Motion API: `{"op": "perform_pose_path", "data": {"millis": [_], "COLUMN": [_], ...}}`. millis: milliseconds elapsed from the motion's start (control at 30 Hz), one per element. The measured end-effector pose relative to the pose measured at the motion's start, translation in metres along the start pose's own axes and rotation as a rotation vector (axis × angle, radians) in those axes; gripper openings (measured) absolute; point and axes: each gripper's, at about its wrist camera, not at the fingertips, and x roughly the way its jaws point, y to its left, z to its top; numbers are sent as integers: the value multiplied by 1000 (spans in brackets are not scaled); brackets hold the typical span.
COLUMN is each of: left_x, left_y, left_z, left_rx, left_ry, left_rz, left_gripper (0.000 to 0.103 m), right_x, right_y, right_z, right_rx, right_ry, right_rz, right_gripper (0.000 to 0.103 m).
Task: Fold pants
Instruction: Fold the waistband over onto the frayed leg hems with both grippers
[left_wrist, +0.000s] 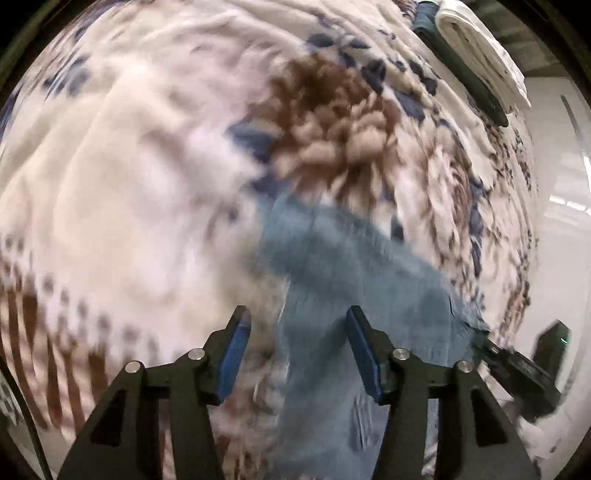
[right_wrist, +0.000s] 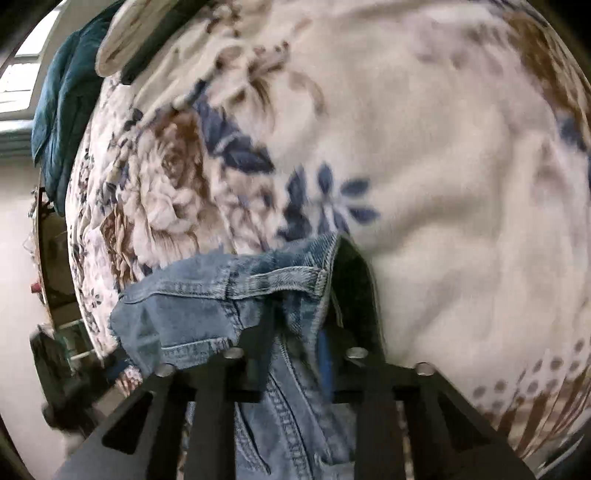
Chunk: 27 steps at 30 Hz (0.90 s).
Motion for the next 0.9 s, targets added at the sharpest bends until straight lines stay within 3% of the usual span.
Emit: {"op": "perform_pose_path", "data": {"millis": [33, 100, 133, 167, 233, 333, 400, 500, 567, 633, 767, 900], "left_x": [3, 11, 13, 11, 12, 4, 2, -13, -24, -26, -1, 32], "left_y": [-4, -10, -13, -8, -13, 0, 15, 32, 37, 43, 45, 58], "left_z": [6, 5, 6, 2, 5, 14, 19, 5, -20, -52, -105, -146], "left_rx": [34, 87, 115, 138, 181, 168, 112, 62, 42, 25, -46, -185], "left_ry": [-20, -26, -31, -34, -51, -88, -41, -8, 12, 57, 200, 305], "left_rz": [14, 63, 79, 84, 137, 187, 139, 72, 40, 27, -13, -117], "left_gripper": [27, 18, 8, 7, 7, 7, 8, 14, 24, 28, 29, 29], "right_x": [-9, -14, -7, -3, 3, 7, 11, 5, -13, -25, -21, 7], "right_y": [-3, -7, -5, -5, -6, -14, -13, -13, -16, -24, -47, -66], "right_z": [1, 8, 14, 16, 20, 27, 28, 21, 4, -19, -62, -89], "right_rx": [0, 9, 8, -9, -53, -36, -46, -33, -36, -34, 47, 138], "right_ry": [-28, -55, -43, -25, -5, 5, 32, 101, 102, 111, 208, 264], "right_rz": [10, 28, 21, -5, -54, -44, -52, 5, 26, 24, 93, 105], "right_gripper": [9, 9, 9, 8, 8, 8, 9, 29, 64, 72, 72, 68]}}
